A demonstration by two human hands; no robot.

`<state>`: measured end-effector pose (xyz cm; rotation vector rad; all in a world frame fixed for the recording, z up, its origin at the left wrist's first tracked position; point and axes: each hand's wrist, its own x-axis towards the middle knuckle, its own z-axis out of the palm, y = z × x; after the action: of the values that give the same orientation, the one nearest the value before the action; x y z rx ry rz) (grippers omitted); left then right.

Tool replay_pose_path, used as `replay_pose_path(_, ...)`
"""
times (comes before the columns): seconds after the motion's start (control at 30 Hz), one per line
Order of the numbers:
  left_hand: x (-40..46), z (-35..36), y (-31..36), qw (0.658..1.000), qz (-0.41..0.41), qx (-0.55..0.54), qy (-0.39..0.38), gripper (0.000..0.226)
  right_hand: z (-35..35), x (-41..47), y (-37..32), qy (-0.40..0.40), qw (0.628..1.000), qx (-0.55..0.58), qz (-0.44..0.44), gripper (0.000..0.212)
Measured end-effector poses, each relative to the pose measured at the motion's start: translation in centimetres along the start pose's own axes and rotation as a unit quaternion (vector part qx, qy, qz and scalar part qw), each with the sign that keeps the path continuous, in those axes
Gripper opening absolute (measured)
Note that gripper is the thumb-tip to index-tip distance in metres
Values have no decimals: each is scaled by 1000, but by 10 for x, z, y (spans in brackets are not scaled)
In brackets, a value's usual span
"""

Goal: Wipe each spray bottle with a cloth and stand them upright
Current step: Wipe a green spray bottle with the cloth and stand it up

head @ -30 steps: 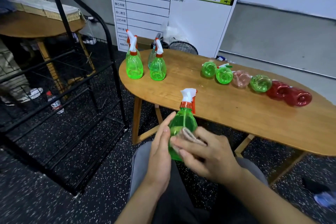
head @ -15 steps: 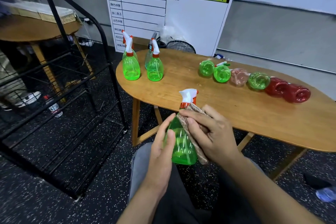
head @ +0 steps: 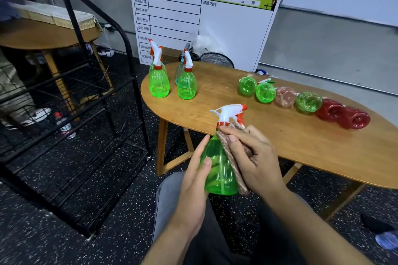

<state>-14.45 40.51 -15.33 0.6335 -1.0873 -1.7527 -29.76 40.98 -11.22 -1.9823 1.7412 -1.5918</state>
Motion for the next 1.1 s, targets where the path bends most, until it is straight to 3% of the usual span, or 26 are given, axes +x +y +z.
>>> replay_pose_path(0.13, 1, -1, 0, 999, 9, 11, 42, 45, 4, -23, 0, -35, 996, -41, -77, 30)
replay_pose_path(0.27, 1, -1, 4, 998, 20, -5, 56, 44, 3, -51, -2, -97, 956, -125, -245, 29)
replay_pose_path(0.33, 1, -1, 5, 998, 23, -12, 49, 47, 0, -52, -2, -103, 945, -140, -277, 27)
replay_pose_path(0.43, 1, 0, 4, 998, 31, 16, 46, 42, -4, -36, 1, -91, 954, -133, -254, 27)
replay_pose_path(0.6, 1, 0, -4, 997, 31, 45, 51, 45, -7, 2, 5, -6, 995, -70, -73, 29)
replay_pose_path(0.7, 3, -2, -6, 997, 34, 35, 51, 44, 1, 3, 4, -2, 998, -51, -45, 29)
replay_pose_path(0.8, 4, -5, -7, 997, 33, 20, 61, 44, 6, -16, -1, -18, 997, -35, -73, 29)
replay_pose_path(1.0, 3, -4, -2, 997, 34, 8, 62, 41, -2, -48, 0, -99, 954, -105, -264, 26)
replay_pose_path(1.1, 1, 0, -1, 998, 42, 31, 47, 41, -6, -37, 7, -84, 956, -111, -258, 29)
